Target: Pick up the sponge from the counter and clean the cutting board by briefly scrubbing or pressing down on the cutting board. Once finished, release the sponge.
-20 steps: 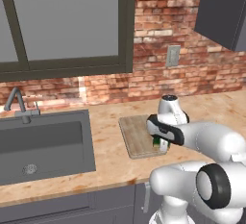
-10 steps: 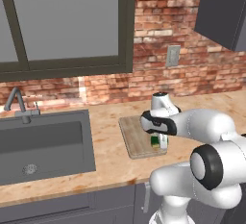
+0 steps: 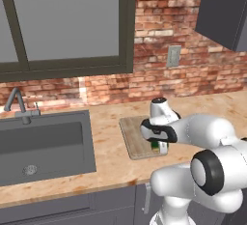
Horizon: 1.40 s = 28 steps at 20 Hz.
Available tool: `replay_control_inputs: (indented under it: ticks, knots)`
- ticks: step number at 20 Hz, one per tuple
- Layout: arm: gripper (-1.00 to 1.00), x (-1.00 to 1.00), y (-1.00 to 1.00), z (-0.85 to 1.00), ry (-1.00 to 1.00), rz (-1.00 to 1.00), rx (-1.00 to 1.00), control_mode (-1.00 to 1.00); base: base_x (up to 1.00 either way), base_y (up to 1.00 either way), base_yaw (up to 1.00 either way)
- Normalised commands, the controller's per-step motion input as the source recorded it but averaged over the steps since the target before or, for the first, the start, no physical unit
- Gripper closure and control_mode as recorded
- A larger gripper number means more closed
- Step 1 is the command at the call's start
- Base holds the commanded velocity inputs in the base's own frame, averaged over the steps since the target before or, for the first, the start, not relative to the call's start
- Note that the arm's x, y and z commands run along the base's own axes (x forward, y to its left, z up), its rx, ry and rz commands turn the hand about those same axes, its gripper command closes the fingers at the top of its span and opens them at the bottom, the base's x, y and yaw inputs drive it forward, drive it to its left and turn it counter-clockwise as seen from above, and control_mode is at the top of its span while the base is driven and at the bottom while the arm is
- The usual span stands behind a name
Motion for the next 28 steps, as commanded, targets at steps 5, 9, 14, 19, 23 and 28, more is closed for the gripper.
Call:
replay_control_inputs:
  ticks: [5,9,14,19,23,28]
  knots:
    - [1.0,0.0,0.0,-0.2,-0.04,0.0,0.02,-1.0,0.0,0.0,0.0]
    - [1.0,0.13,0.01,-0.17,0.01,0.0,0.05,-1.0,0.0,0.0,0.0]
    - [1.0,0.29,0.04,-0.21,0.08,0.02,0.04,-1.0,0.0,0.0,0.0]
    - [1.0,0.5,0.06,-0.25,0.0,0.05,0.01,-1.0,0.0,0.0,0.0]
    - [1.0,0.55,0.09,-0.21,-0.05,0.05,0.0,-1.0,0.0,0.0,0.0]
    - [1.0,0.58,0.09,-0.23,-0.03,0.04,0.0,-1.0,0.0,0.0,0.0]
